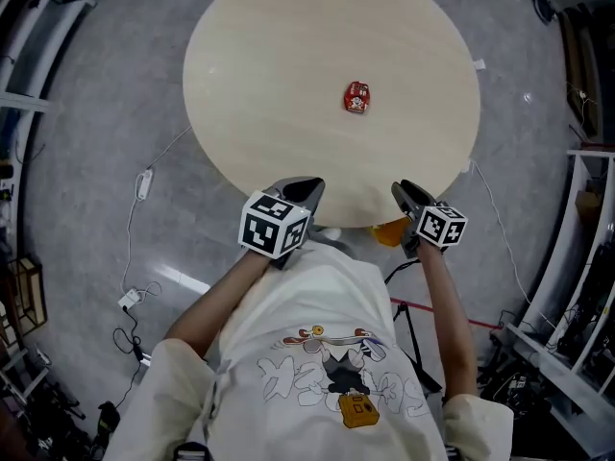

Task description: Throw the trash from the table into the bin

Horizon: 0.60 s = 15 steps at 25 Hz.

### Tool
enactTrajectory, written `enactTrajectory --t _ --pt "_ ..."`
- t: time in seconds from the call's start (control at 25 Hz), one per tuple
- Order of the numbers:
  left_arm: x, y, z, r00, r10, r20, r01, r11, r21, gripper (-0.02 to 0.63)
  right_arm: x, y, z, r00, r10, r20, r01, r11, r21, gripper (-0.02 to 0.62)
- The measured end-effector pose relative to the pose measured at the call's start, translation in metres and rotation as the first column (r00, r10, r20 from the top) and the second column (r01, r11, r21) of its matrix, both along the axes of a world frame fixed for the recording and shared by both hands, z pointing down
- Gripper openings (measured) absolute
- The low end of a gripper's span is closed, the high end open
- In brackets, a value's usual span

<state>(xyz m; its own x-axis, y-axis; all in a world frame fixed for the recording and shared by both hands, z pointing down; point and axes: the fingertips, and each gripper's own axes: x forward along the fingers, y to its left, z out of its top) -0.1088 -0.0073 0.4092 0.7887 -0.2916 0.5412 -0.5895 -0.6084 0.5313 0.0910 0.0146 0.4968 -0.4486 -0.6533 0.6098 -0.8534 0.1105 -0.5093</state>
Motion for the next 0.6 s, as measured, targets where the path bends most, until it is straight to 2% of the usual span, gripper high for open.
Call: enactTrajectory --t 0.24,0.48,0.6 --pt "-0.022 -0.028 -0.008 0.999 -0.002 -0.039 0.002 1.000 0.012 0.003 -0.022 -0.047 -0.009 0.999 0.032 -0.013 -0.032 0.999 0.001 0.141" --pt "-0.053 -0.056 -0.015 0.998 -0.031 -0.052 0.032 0.999 0.022 0.003 -0.041 -0.091 0.004 0.998 0.053 -0.032 -0.055 0.997 -0.055 0.186" --pt "-0.070 -0.069 -0.016 0.998 -0.046 -0.049 0.047 0.999 0.021 0.004 -0.047 -0.113 0.007 0.997 0.066 -0.048 -0.069 0.995 -0.071 0.187"
